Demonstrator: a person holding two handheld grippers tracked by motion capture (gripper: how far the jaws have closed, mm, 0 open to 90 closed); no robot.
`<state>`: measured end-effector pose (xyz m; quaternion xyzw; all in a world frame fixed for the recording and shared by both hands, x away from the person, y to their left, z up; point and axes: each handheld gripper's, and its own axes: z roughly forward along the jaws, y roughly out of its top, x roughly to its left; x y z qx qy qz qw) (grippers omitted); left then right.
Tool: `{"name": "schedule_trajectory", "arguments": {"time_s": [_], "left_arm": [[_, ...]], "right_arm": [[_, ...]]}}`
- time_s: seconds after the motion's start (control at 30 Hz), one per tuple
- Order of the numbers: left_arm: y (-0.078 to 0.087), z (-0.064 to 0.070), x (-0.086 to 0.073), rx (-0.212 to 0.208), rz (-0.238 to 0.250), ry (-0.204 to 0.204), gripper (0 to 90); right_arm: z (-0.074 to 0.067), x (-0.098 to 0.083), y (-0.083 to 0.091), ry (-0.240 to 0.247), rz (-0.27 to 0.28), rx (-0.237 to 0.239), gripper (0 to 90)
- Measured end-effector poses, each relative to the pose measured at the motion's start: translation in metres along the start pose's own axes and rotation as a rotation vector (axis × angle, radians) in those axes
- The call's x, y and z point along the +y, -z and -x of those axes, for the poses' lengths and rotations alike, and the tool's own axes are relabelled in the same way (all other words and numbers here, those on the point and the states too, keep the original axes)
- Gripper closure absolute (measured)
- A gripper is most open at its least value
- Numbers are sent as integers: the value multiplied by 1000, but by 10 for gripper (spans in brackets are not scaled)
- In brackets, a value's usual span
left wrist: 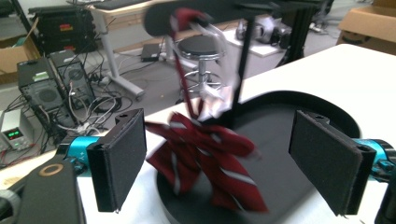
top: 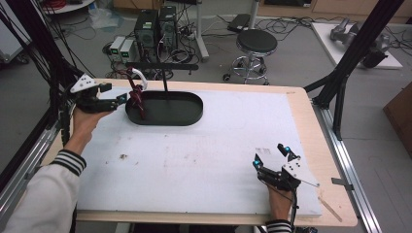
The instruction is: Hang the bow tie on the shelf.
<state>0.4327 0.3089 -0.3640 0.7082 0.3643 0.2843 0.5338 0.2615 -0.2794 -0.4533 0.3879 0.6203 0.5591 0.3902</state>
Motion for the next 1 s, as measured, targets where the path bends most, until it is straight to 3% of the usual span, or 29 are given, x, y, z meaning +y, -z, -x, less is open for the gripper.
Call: {"name": "schedule_trajectory", "arguments": {"time_s": [0.23,0.37,0.47,0.63,0.8,0.87,1.0], "left_arm": [[38,33,-38,-44,65,-6,194],[63,50,-62,-75,171,-1,183],[75,58,-74,-82,203,27,144],[95,74,-101,-57,258,-8,144],[107,79,-123,-45,315,7,139],[110,80,-124,-31,334,6,126],[109,81,-124,-26,316,-2,126]], "right_arm": [[-1,0,0,-3,-4,0,107],[-1,0,0,-3,-4,0,107],[-1,0,0,0,-5,-1,107],[-1,0,1,-1,-4,-5,107],[0,0,0,6,3,-9,106],[-1,0,1,-2,-2,-6,107],[0,0,1,3,4,-8,106]]}}
